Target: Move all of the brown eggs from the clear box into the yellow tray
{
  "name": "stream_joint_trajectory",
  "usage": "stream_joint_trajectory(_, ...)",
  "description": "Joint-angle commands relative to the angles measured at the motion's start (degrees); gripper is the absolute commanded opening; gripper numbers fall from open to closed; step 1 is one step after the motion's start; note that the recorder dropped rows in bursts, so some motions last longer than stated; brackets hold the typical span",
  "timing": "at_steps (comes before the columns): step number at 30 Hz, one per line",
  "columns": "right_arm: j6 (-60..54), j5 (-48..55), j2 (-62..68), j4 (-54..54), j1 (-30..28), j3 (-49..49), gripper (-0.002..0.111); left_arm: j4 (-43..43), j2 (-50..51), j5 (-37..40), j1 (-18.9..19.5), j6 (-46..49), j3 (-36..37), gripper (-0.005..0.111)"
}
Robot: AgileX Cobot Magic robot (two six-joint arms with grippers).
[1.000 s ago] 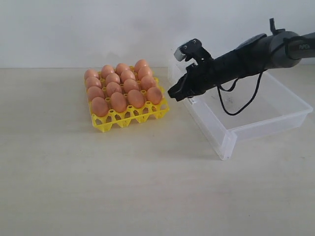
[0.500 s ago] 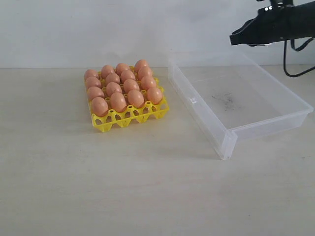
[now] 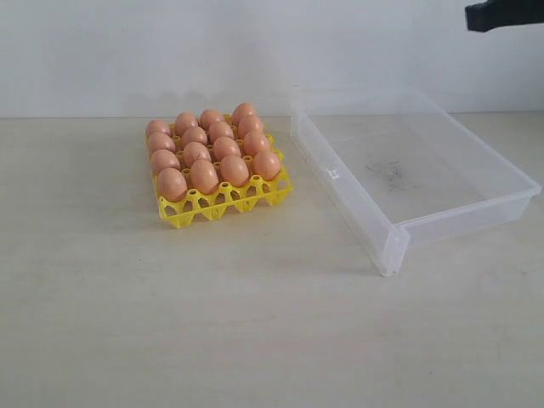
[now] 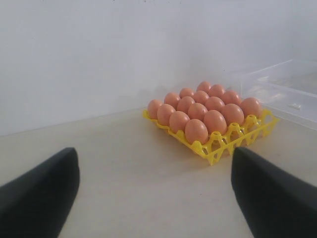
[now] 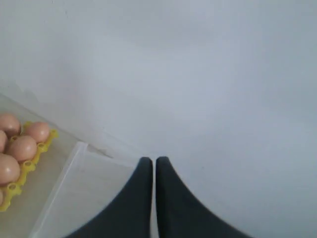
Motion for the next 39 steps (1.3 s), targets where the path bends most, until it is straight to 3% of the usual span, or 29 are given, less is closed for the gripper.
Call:
stream_joint_trajectory(1,0.8,-4.6,-14.9,0.5,-0.1,6.2,0.000,-0.4,-0.2,0.0,-0.4,-0.5,0.2,0.078)
stream_joint_trajectory(5,8.0,-3.5,-32.3,0.5,-0.1,14.0,0.000,-0.4,-0.2,0.0,-0.4,-0.5,0.2,0.078)
stream_joint_trajectory(13,14.8,11.6,-62.2,0.5,-0.1,26.5,0.000,-0.4,-0.2,0.0,-0.4,-0.5,0.2,0.078)
stream_joint_trajectory(18,20.5,12.7,-70.7,-0.1,-0.1,31.1,0.000,-0.4,-0.2,0.0,-0.4,-0.5,0.2,0.078)
stream_joint_trajectory(22,29.4,15.8,-72.2,-12.4,-0.1,33.1,0.000,-0.4,-0.2,0.0,-0.4,-0.5,0.2,0.078)
stream_joint_trajectory(24,43.2,9.1,-72.2,-19.9,-0.1,34.1,0.000,-0.4,-0.2,0.0,-0.4,-0.5,0.2,0.078)
stream_joint_trajectory(26,84.6,4.1,-72.2,-50.5,-0.1,34.1,0.000,-0.4,-0.2,0.0,-0.4,-0.5,0.2,0.078)
stream_joint_trajectory(28,114.9,3.3,-72.4,-72.9,-0.1,35.0,0.000,-0.4,-0.2,0.0,-0.4,-0.5,0.2,0.078)
stream_joint_trajectory(29,122.3,3.0,-72.4,-77.4,-0.1,36.0,0.000,-0.4,-0.2,0.0,-0.4,-0.5,0.2,0.078)
stream_joint_trajectory(31,125.2,1.5,-72.4,-80.0,-0.1,39.3,0.000,-0.4,-0.2,0.0,-0.4,-0.5,0.2,0.078)
stream_joint_trajectory(36,120.5,-9.4,-72.4,-82.1,-0.1,48.0,0.000,-0.4,-0.2,0.0,-0.4,-0.5,0.2,0.078)
stream_joint_trajectory(38,126.7,-14.8,-72.4,-89.9,-0.1,51.1,0.000,-0.4,-0.2,0.0,-0.4,-0.5,0.2,0.078)
stream_joint_trajectory(39,136.5,-19.6,-72.4,-97.4,-0.1,54.0,0.000,-0.4,-0.2,0.0,-0.4,-0.5,0.2,0.078)
